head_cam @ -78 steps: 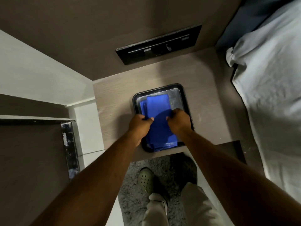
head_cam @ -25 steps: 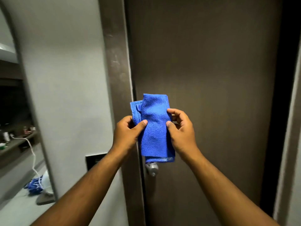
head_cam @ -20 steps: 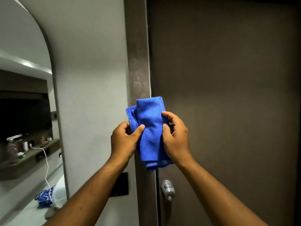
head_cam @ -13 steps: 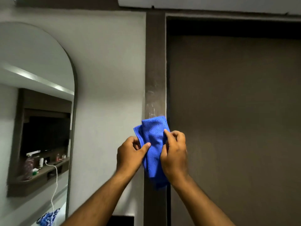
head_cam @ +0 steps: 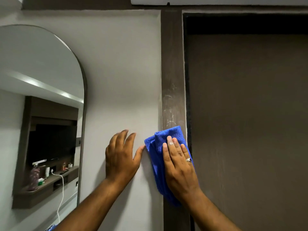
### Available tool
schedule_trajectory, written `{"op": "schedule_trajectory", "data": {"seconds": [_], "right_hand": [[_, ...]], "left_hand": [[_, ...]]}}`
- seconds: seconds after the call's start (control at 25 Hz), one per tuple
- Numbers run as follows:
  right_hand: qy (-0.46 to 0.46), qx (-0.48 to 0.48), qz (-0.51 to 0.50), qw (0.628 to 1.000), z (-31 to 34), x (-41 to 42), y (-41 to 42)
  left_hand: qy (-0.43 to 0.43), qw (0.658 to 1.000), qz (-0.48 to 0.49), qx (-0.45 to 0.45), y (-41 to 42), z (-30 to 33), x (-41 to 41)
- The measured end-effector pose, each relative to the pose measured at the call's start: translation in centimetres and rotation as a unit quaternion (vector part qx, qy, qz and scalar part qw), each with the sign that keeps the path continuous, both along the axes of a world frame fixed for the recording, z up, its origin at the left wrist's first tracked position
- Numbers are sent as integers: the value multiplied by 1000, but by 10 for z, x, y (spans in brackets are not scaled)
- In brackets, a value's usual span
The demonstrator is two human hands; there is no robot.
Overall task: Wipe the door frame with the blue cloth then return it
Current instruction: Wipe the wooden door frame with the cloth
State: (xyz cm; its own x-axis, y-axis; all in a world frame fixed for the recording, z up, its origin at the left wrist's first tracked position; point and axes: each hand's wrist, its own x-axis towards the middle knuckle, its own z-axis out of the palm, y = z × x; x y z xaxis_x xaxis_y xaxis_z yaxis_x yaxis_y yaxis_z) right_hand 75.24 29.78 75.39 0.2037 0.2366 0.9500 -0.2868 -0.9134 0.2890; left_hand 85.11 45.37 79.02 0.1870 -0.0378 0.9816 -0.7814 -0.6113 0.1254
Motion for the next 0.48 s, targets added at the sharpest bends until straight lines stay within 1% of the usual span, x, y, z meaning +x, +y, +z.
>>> {"op": "schedule_trajectory", "data": {"seconds": [0.08,0.16,0.4,0.48], "right_hand": [[24,33,-13,999,5,3,6],[27,69,-26,997,16,9,13],[-15,108,-75,991,111,11,15],[-7,118,-65,991,119,11,11]], "left_hand": [[-14,998,33,45,1,5,14],[-20,997,35,60,0,12,27],[-49,992,62,95,-10,40,39],[-55,990,69,107,-8,48,42]]}}
